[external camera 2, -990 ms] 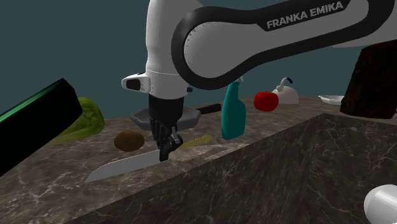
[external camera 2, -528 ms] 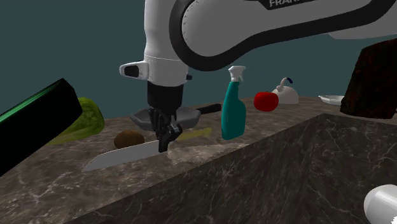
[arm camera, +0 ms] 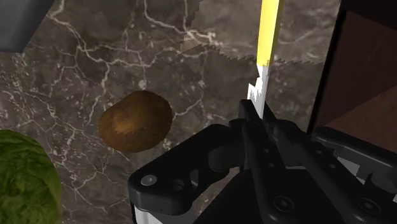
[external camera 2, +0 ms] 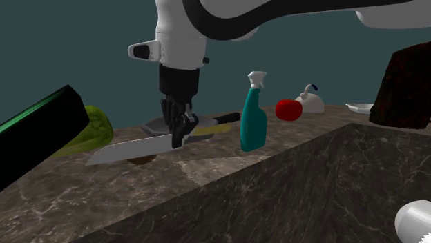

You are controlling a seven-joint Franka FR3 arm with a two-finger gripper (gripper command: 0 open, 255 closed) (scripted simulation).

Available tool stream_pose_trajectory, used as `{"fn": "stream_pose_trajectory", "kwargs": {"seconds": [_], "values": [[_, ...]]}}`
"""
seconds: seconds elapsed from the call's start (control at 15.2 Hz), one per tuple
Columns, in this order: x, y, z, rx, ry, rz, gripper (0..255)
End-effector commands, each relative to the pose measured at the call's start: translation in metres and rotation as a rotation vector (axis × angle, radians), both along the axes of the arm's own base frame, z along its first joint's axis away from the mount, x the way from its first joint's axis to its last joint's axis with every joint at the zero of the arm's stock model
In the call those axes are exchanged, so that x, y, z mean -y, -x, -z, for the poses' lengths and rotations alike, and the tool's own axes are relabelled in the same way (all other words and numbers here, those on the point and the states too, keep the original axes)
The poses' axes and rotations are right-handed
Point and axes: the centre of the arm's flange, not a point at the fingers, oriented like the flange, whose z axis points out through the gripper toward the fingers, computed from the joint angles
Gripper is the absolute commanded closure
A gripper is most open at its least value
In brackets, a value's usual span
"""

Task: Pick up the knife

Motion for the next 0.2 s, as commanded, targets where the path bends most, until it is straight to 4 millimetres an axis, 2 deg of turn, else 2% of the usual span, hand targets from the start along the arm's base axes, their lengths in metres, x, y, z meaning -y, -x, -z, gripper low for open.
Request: {"fn": "stream_pose_trajectory", "kwargs": {"seconds": [0.0, 0.13], "values": [[0.0003, -0.0006, -0.0106, 0.0, 0.0, 0.0, 255], [0.0003, -0.0006, -0.0114, 0.0, 0.0, 0.0, 255]]}}
